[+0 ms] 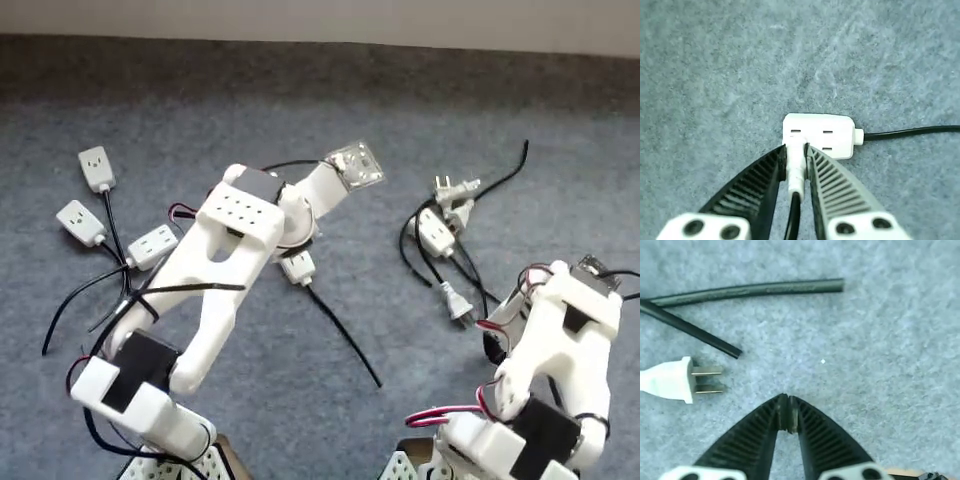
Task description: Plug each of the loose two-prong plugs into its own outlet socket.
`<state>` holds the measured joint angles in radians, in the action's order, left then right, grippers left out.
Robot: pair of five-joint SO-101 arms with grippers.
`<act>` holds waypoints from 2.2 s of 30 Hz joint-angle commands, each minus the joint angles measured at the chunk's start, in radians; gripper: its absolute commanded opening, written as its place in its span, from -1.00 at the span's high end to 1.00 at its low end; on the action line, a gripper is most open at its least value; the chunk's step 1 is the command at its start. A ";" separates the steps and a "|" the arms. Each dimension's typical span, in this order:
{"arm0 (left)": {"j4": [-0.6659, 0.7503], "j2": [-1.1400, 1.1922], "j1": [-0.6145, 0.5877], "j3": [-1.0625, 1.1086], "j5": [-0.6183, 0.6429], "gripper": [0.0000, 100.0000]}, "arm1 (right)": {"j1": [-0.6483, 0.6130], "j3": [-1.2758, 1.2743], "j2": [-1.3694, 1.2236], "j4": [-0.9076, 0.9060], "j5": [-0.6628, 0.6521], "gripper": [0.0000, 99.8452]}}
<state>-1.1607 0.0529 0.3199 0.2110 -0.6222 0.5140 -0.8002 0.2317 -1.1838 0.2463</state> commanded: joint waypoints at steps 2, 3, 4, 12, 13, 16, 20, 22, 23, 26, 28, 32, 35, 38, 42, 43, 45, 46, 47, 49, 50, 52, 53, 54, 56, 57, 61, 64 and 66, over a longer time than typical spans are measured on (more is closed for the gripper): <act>-0.015 0.002 -0.008 -0.036 -0.014 0.99 | 0.008 -0.018 0.067 0.033 0.012 0.99; -0.012 0.004 -0.005 -0.035 -0.012 0.99 | 0.008 -0.018 0.067 0.033 0.012 0.99; -0.011 0.004 -0.004 -0.035 -0.012 0.99 | 0.010 -0.018 0.067 0.033 0.012 0.99; -0.009 0.033 -0.012 -0.042 -0.014 0.99 | 0.005 -0.018 0.067 0.033 0.012 0.99; -0.009 0.048 -0.012 -0.044 -0.014 0.99 | 0.005 -0.018 0.067 0.033 0.012 0.99; 0.008 0.084 -0.012 -0.044 -0.015 0.99 | 0.005 -0.018 0.067 0.033 0.012 0.99; 0.061 0.094 -0.039 -0.044 -0.012 0.99 | 0.004 -0.018 0.067 0.033 0.012 0.99; 0.068 0.094 -0.048 -0.044 -0.012 0.99 | 0.004 -0.018 0.067 0.033 0.012 0.99; 0.069 0.094 -0.050 -0.044 -0.012 0.99 | 0.004 -0.016 0.067 0.033 0.012 0.99; 0.069 0.094 -0.053 -0.045 -0.014 0.99 | 0.004 -0.016 0.067 0.033 0.012 0.99; 0.069 0.094 -0.053 -0.045 -0.014 0.99 | 0.004 -0.016 0.067 0.033 0.012 0.99; 0.069 0.104 -0.047 -0.033 -0.014 0.99 | 0.004 -0.018 0.067 0.033 0.012 0.99; 0.064 0.105 -0.047 -0.033 -0.011 0.99 | 0.004 -0.019 0.067 0.033 0.012 0.99; 0.069 0.128 -0.047 -0.013 -0.011 0.99 | 0.007 -0.019 0.067 0.033 0.012 0.99; 0.069 0.242 -0.053 -0.030 -0.015 0.99 | 0.010 -0.019 0.067 0.033 0.012 0.99; 0.064 0.272 -0.056 -0.047 -0.015 0.99 | 0.010 -0.021 0.067 0.033 0.012 0.99; 0.060 0.321 -0.071 -0.088 -0.014 0.99 | 0.010 -0.021 0.067 0.033 0.012 0.99; 0.044 0.337 -0.074 -0.114 -0.012 0.99 | 0.010 -0.021 0.067 0.033 0.012 0.99; 0.015 0.346 -0.074 -0.139 -0.012 0.98 | 0.010 -0.021 0.067 0.033 0.012 0.99; -0.031 0.364 -0.073 -0.183 -0.012 0.96 | 0.010 -0.021 0.067 0.033 0.012 0.99; -0.048 0.375 -0.073 -0.200 -0.011 0.92 | 0.010 -0.021 0.067 0.033 0.012 0.99; -0.078 0.400 -0.081 -0.225 -0.009 0.84 | 0.010 -0.021 0.067 0.033 0.012 0.99; -0.092 0.412 -0.090 -0.239 -0.009 0.82 | 0.010 -0.021 0.067 0.033 0.012 0.99; -0.107 0.423 -0.105 -0.252 -0.008 0.84 | 0.010 -0.021 0.067 0.033 0.012 0.99; -0.140 0.444 -0.127 -0.289 0.031 0.91 | 0.010 -0.021 0.067 0.033 0.012 0.99; -0.160 0.458 -0.134 -0.309 0.054 0.93 | 0.010 -0.021 0.067 0.033 0.012 0.99; -0.279 0.532 -0.154 -0.381 0.074 0.92 | 0.010 -0.021 0.065 0.033 0.012 0.99; -0.333 0.579 -0.173 -0.450 0.080 0.91 | 0.010 -0.021 0.065 0.033 0.012 0.99; -0.353 0.605 -0.174 -0.496 0.101 0.91 | 0.010 -0.022 0.065 0.033 0.011 0.99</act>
<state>-1.4461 0.6053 0.1956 -0.2493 -0.5455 0.5140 -0.8201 0.2654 -1.1607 0.2463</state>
